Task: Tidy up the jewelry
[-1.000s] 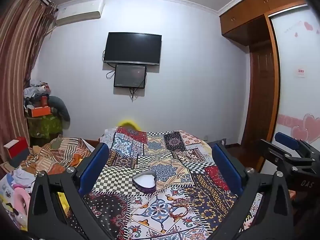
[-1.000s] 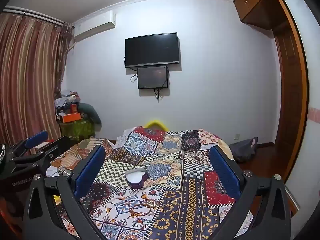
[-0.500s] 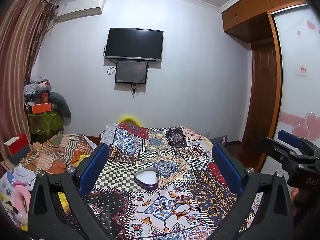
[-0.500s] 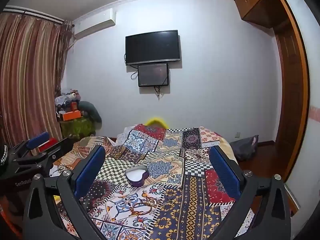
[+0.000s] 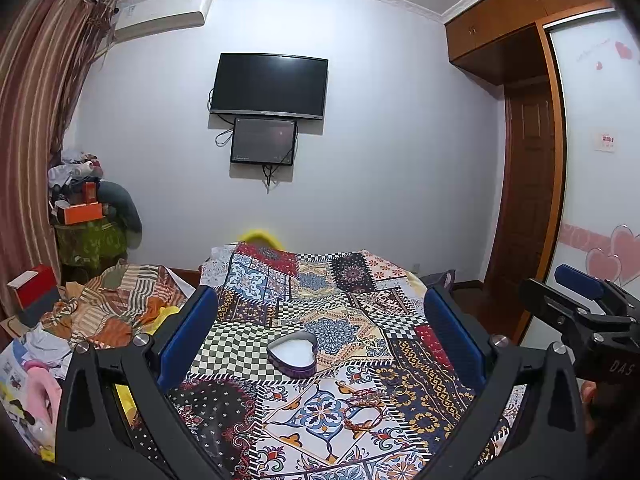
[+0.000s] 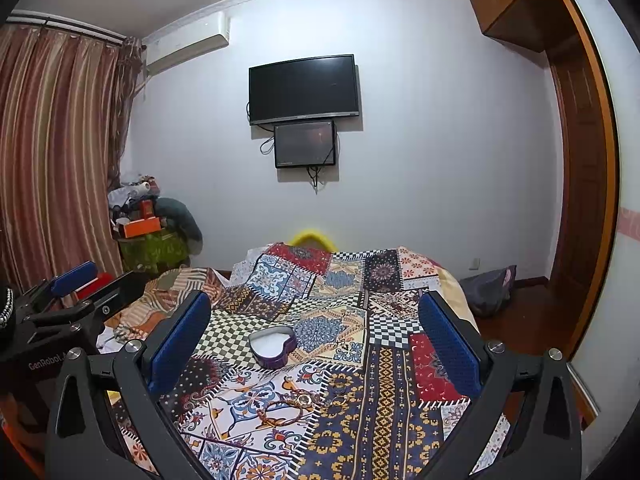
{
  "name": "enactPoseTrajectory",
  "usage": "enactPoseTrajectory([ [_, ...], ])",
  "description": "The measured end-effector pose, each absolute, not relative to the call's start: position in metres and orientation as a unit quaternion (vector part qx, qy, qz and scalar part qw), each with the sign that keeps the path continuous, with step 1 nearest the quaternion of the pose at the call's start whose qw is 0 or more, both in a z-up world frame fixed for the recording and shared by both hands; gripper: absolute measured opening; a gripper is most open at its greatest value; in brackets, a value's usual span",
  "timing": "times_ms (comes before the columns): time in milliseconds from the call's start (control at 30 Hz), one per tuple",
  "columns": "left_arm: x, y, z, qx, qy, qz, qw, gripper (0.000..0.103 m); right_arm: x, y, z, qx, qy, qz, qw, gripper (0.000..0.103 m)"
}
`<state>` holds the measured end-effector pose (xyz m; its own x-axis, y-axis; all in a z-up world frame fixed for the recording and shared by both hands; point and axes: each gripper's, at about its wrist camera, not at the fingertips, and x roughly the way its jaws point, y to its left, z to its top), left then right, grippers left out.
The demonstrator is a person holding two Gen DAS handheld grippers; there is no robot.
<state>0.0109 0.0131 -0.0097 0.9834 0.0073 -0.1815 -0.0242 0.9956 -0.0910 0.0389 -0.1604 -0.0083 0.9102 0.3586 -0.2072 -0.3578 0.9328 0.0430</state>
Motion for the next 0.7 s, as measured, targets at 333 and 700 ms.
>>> enactPoseTrajectory([
  [333, 0.0119, 0.0116, -0.0096, -0.044, 0.091, 0.006, 0.995, 0.103, 0.0397, -0.1608, -0.0053, 0.002, 0.108, 0.184, 0.977, 0.103],
  [700, 0.0119, 0.0111, -0.0099, -0.044, 0.091, 0.006, 0.995, 0.103, 0.039, -0.1611, -0.004, 0.001, 0.106, 0.183, 0.977, 0.103],
])
